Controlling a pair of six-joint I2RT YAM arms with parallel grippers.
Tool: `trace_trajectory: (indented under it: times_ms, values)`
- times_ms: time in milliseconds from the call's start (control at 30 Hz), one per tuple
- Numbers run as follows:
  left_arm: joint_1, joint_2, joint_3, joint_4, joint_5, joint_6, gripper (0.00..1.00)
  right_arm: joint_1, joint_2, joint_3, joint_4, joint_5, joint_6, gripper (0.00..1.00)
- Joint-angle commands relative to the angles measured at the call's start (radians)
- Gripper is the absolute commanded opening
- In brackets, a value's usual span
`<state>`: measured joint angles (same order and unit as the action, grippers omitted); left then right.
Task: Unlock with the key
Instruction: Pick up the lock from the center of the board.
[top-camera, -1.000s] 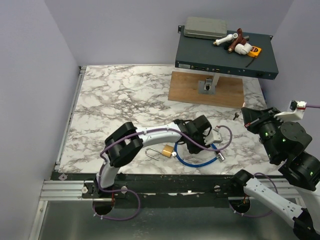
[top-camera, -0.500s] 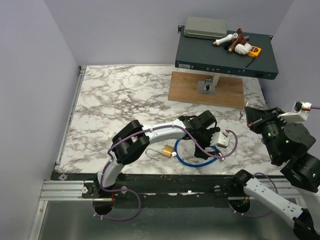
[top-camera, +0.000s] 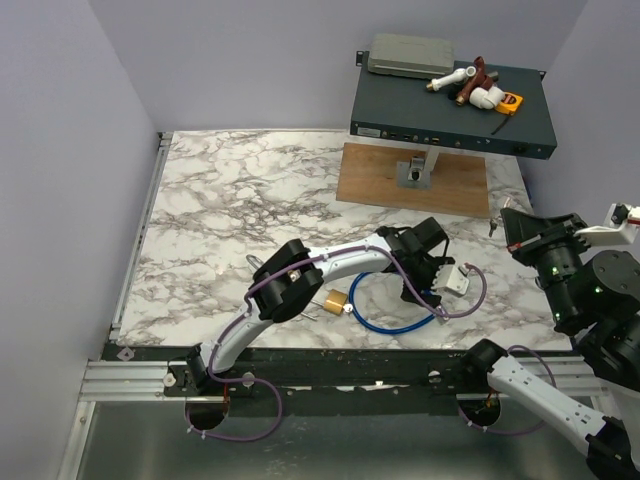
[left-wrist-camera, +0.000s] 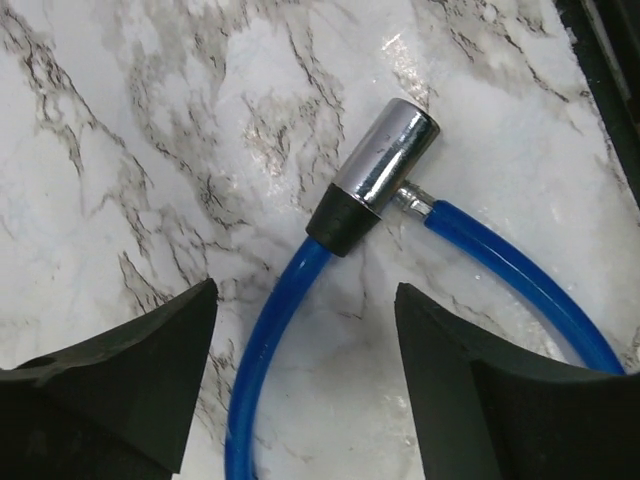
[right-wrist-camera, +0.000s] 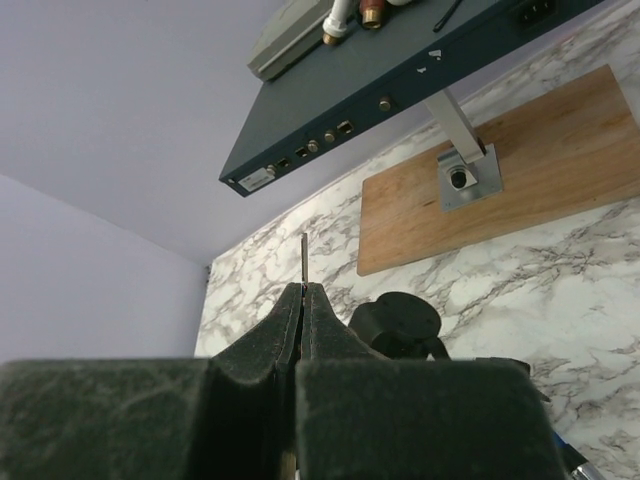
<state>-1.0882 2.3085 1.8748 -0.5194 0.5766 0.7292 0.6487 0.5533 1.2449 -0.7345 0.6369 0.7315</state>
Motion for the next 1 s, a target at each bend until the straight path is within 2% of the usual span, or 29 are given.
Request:
trace_trajectory:
  times_ms: [0, 167, 367, 467, 667, 800, 967]
  values:
    - [-0.003, 0.088, 0.139, -0.186, 0.051, 0.119, 0.66, 0.005, 0.000, 0.047, 0.002, 0.033, -0.013, 0.01]
    - [0.002, 0.124, 0.167, -0.260, 0.044, 0.209, 0.50, 0.005, 0.010, 0.060, -0.001, 0.034, -0.022, 0.01]
    - [-0.001, 0.142, 0.166, -0.286, 0.029, 0.253, 0.42, 0.005, 0.009, 0.065, -0.003, 0.033, -0.020, 0.01]
    - [-0.007, 0.155, 0.182, -0.280, 0.010, 0.242, 0.25, 0.005, 0.012, 0.074, -0.012, 0.035, -0.019, 0.01]
    - [-0.027, 0.145, 0.186, -0.224, -0.054, 0.193, 0.00, 0.005, 0.010, 0.074, -0.019, 0.044, -0.027, 0.01]
    - [-0.028, 0.109, 0.182, -0.202, -0.070, 0.145, 0.00, 0.006, 0.014, 0.073, -0.017, 0.045, -0.032, 0.01]
    - [-0.021, -0.067, 0.066, -0.176, -0.097, 0.112, 0.00, 0.005, 0.033, 0.077, -0.004, 0.023, -0.037, 0.01]
